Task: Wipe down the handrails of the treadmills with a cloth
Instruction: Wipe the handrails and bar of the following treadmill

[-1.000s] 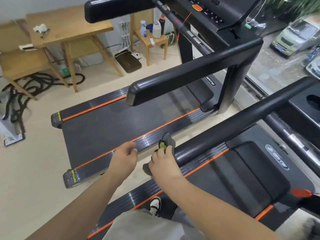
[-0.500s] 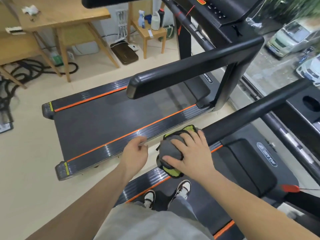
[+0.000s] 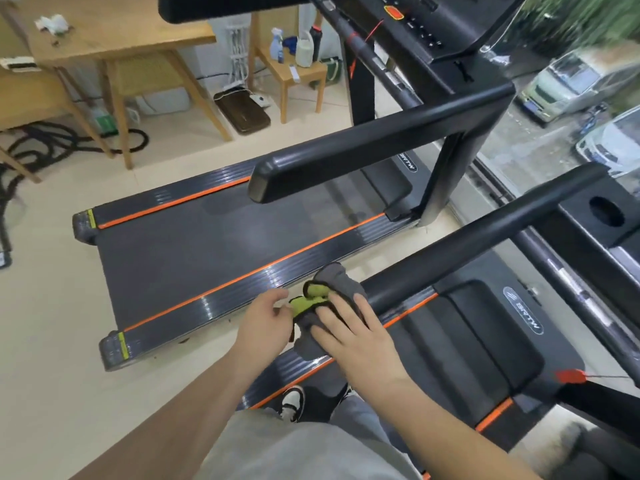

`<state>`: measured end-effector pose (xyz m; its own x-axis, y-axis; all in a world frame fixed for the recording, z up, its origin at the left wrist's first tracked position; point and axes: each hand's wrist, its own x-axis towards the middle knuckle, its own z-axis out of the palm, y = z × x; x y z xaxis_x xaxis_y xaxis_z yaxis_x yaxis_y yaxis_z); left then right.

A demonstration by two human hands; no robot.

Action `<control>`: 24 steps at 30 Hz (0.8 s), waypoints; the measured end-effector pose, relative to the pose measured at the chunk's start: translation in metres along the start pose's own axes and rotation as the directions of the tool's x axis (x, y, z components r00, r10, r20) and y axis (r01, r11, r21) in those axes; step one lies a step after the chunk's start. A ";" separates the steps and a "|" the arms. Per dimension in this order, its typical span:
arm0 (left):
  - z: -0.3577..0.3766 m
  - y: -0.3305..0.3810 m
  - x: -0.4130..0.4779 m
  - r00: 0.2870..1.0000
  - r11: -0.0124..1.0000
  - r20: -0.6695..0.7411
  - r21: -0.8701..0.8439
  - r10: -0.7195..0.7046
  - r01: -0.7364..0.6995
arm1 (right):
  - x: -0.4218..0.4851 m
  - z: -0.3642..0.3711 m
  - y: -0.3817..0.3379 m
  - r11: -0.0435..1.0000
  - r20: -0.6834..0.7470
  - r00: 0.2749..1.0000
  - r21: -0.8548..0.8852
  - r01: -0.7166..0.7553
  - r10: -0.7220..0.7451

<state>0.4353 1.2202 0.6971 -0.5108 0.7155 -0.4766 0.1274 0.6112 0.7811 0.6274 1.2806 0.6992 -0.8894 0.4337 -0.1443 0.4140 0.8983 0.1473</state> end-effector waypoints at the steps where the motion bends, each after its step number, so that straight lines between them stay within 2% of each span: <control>1: 0.009 0.006 0.002 0.999 0.999 0.024 -0.003 0.034 -0.034 | -0.010 0.000 0.007 0.995 -0.050 0.997 0.077 -0.057 0.060; 3: 0.025 0.020 0.005 0.987 0.988 0.057 0.028 0.148 -0.150 | -0.020 -0.002 0.018 0.944 -0.124 0.958 0.240 -0.225 0.260; 5: 0.038 0.039 0.008 0.957 0.954 0.065 0.087 0.282 -0.287 | -0.019 0.000 0.027 0.812 -0.168 0.845 0.421 -0.404 0.508; 7: 0.047 0.058 0.009 0.890 0.869 0.113 0.193 0.442 -0.456 | -0.009 -0.002 0.033 0.536 -0.095 0.648 0.657 -0.530 0.756; 9: 0.056 0.072 0.010 0.830 0.778 0.182 0.290 0.527 -0.558 | 0.001 -0.006 0.031 0.227 0.050 0.459 0.818 -0.528 0.887; 11: 0.063 0.083 0.011 0.808 0.743 0.208 0.320 0.550 -0.588 | 0.006 -0.012 0.016 0.005 0.200 0.390 0.885 -0.465 0.899; 15: 0.074 0.099 0.021 0.779 0.713 0.233 0.316 0.581 -0.626 | 0.011 -0.014 -0.020 -0.289 0.407 0.399 0.901 -0.323 0.822; 17: 0.081 0.106 0.027 0.785 0.714 0.263 0.326 0.561 -0.619 | 0.017 -0.011 -0.005 -0.454 0.549 0.363 0.832 -0.319 0.753; 20: 0.093 0.115 0.031 0.790 0.717 0.292 0.333 0.539 -0.613 | 0.025 -0.011 0.047 -0.574 0.638 0.229 0.766 -0.289 0.736; 24: 0.111 0.129 0.035 0.800 0.724 0.291 0.342 0.525 -0.599 | 0.030 -0.015 0.142 -0.649 0.684 0.074 0.716 -0.259 0.725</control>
<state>0.5282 1.3614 0.7362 -0.0940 0.9916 -0.0887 0.6894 0.1291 0.7128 0.6566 1.4203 0.7301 0.3671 0.7325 -0.5733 0.0999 -0.6438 -0.7586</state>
